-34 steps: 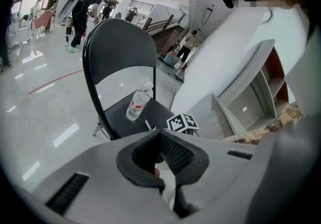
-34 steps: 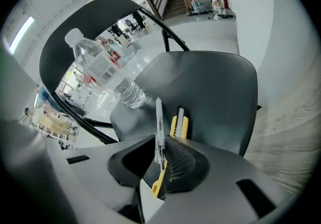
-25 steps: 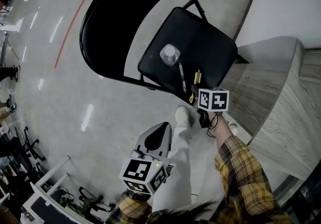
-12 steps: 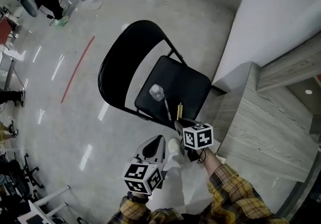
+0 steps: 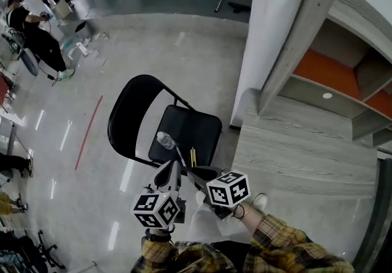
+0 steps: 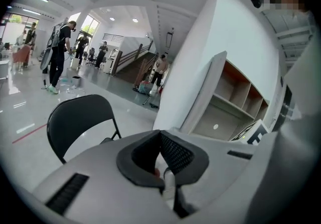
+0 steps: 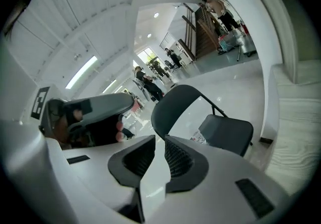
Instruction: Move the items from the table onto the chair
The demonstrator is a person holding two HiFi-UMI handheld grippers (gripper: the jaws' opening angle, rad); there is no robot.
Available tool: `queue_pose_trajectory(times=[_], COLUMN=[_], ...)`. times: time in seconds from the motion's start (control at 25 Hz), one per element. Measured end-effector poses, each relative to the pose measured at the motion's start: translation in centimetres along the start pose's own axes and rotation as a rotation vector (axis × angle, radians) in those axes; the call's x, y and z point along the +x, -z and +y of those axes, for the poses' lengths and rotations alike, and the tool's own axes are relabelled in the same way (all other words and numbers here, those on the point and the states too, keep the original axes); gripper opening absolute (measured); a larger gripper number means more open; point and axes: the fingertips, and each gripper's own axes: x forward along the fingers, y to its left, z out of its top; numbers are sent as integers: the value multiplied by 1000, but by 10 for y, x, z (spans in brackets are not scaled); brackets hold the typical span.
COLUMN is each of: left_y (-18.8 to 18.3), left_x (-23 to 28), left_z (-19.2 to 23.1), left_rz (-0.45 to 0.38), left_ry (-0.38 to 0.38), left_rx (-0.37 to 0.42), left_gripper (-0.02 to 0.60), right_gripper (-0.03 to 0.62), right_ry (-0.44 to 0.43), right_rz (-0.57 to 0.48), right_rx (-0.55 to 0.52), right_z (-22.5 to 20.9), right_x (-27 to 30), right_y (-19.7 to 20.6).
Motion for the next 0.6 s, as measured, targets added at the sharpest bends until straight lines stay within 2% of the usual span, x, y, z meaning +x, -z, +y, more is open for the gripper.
queue_pose_trajectory(times=[0.16, 0.32, 0.6], left_y=[-9, 1, 30], left_x=[10, 30, 52], left_z=[-82, -178, -345], left_rz=[-16, -11, -11], left_ry=[90, 189, 372], left_rx=[51, 88, 149], left_gripper=[3, 3, 3], right_gripper=[67, 67, 66], right_ry=[2, 40, 178], right_rz=[-82, -173, -351], right_rx=[-61, -99, -130], right_z=[6, -15, -69], right_x=[-89, -186, -360], right_y=[-23, -41, -50])
